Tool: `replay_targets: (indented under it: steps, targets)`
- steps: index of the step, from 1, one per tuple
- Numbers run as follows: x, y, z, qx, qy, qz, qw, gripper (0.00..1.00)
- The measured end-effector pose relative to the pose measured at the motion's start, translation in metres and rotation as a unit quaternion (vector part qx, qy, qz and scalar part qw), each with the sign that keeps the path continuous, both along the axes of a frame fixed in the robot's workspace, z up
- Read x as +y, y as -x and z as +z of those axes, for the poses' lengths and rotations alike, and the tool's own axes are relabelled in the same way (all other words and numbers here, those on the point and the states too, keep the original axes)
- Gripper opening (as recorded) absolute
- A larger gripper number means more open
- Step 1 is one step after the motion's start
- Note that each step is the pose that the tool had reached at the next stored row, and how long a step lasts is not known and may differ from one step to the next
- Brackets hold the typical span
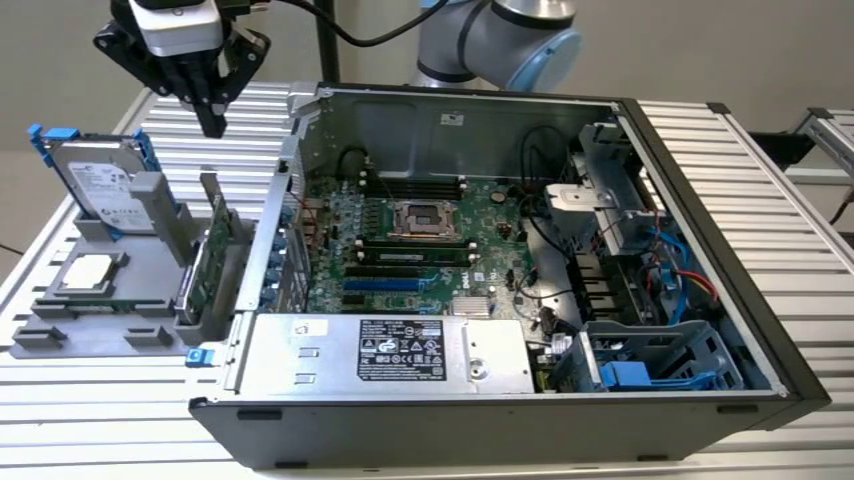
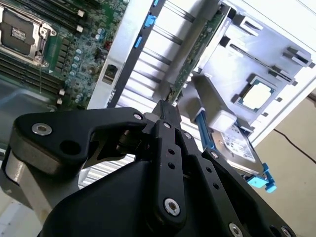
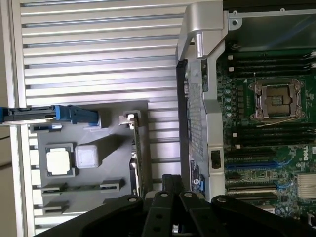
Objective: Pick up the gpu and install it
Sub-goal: 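Reach for the gpu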
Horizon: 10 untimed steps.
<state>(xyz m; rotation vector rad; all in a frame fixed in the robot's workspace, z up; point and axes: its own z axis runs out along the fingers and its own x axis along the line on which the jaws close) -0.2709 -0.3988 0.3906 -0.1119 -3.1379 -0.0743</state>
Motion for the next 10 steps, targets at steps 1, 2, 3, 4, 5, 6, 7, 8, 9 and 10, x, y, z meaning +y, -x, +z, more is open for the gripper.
replay_targets:
  steps: [1,2,3,4,5,6,7,8,9,10]
  targets:
    - [0.0,0.0014,0.0,0.0,0.0,0.0,1.0,0.0]
    - [0.0,0.0028,-0.0001,0.0,0.0,0.0,1.0,0.0]
    - [0.0,0.0037,-0.0001,0.0,0.0,0.0,1.0,0.0]
    - [0.0,0.0045,-0.0002,0.0,0.0,0.0,1.0,0.0]
    - [0.0,0.0053,-0.0001,0.0001,0.0,0.0,1.0,0.0]
    - [0.0,0.0058,-0.0002,0.0001,0.0,0.0,1.0,0.0]
    - [0.0,0.0064,-0.0002,0.0002,0.0,0.0,1.0,0.0]
    - [0.0,0.0076,-0.0003,0.0002,0.0,0.0,1.0,0.0]
    - [0.0,0.0089,-0.0004,0.0002,0.0,0.0,1.0,0.0]
    - [0.0,0.0104,-0.0004,0.0002,0.0,0.0,1.0,0.0]
